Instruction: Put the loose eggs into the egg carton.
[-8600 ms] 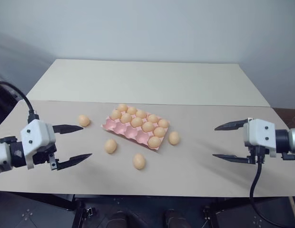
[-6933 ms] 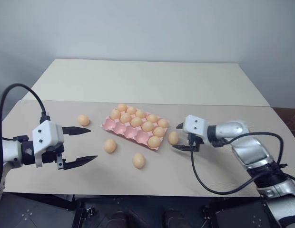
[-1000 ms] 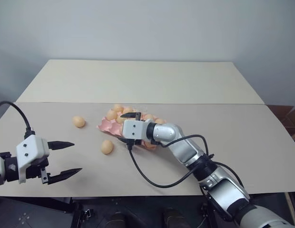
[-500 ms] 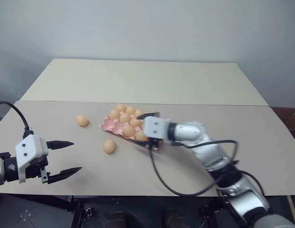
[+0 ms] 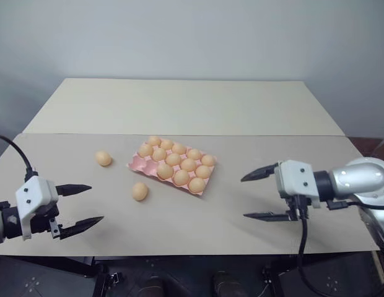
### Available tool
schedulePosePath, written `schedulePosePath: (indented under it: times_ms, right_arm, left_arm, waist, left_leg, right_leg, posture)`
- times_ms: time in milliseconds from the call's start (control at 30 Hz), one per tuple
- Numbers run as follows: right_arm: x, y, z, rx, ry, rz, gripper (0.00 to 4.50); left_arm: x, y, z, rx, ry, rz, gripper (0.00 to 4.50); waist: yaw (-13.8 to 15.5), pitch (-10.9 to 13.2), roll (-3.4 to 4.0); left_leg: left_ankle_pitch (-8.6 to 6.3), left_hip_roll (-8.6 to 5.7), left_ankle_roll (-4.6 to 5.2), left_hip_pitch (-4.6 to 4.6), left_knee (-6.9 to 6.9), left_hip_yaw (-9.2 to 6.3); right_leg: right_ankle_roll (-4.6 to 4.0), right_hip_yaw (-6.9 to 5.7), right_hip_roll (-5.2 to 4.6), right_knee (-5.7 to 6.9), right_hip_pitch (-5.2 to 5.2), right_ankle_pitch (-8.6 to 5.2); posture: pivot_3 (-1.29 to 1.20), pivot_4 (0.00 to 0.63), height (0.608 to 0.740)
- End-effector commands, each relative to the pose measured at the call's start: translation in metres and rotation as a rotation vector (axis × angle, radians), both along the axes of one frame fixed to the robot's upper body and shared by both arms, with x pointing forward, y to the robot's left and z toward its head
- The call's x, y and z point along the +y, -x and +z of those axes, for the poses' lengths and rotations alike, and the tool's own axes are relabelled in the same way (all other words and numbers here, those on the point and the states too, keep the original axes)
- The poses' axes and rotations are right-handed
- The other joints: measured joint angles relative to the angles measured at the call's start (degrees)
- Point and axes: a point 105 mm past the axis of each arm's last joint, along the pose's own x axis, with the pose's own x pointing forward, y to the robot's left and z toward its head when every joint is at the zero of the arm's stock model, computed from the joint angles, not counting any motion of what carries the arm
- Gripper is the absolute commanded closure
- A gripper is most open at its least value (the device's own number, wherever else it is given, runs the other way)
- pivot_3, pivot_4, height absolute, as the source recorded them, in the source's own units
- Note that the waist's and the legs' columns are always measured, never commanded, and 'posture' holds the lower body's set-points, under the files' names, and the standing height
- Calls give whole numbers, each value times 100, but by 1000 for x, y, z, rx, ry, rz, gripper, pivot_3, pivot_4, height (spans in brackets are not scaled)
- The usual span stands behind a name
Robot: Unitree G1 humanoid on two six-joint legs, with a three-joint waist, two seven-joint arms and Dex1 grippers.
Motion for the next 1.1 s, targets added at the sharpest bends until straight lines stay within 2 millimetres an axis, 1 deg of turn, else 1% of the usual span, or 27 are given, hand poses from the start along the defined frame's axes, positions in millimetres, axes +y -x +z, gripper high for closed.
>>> schedulePosePath:
  times_ms: [33,233,333,433,500,633,767,933,1100]
  right_arm:
    - [-1,3,10,-60,-8,-26,31]
    - [-3,4,7,-69,11,-39,31]
    - [-2,4,4,-81,18,-49,31]
    - [-1,-2,2,-103,20,-80,31]
    - [0,-5,2,-121,14,-93,31]
    - [3,-10,1,-135,-2,-112,31]
    - [5,-13,1,-148,-4,-125,31]
    - [7,-15,1,-159,-9,-132,31]
    - [8,-15,0,-167,-7,-141,31]
  left_arm:
    - [-3,-3,1,-26,-10,-11,0]
    - [-4,-12,-1,-26,0,-8,0]
    - [-9,-18,-11,-7,11,13,0]
    - [-19,-23,-24,24,18,24,0]
    - [-28,-33,-30,17,47,52,0]
    - [-41,-53,-37,-19,57,112,0]
    - [-53,-60,-43,-23,63,102,0]
    - [-61,-69,-50,-15,71,97,0]
    - [-68,-85,-55,-27,107,122,0]
  waist:
    - [9,0,0]
    - [26,0,0]
    - [30,0,0]
    - [19,0,0]
    - [28,0,0]
    - [49,0,-1]
    - [68,-1,-2]
    - [80,-1,-2]
    - [144,-1,-2]
  left_leg:
    - [0,0,0,0,0,0]
    - [0,-1,0,-3,0,0]
    - [0,-1,0,-3,0,0]
    - [0,-2,0,-2,0,0]
    - [0,-2,0,-2,1,0]
    - [0,-3,0,-6,6,-3]
    - [0,-4,0,-10,7,-4]
    - [0,-4,0,-4,8,-3]
    - [0,-5,0,-6,11,-4]
  right_leg:
    - [0,0,0,0,-1,0]
    - [0,0,0,-2,-1,0]
    - [0,0,-1,-3,-1,0]
    - [1,1,0,-2,0,0]
    - [0,1,0,-1,0,0]
    - [1,0,0,3,0,0]
    - [1,0,0,1,-2,0]
    - [1,2,1,4,1,1]
    - [1,1,1,3,1,0]
  posture:
    - [0,150,740]
    - [0,150,740]
    - [0,150,740]
    - [0,150,740]
    - [0,150,740]
    - [0,150,740]
    - [0,150,740]
    - [0,150,740]
    - [0,150,740]
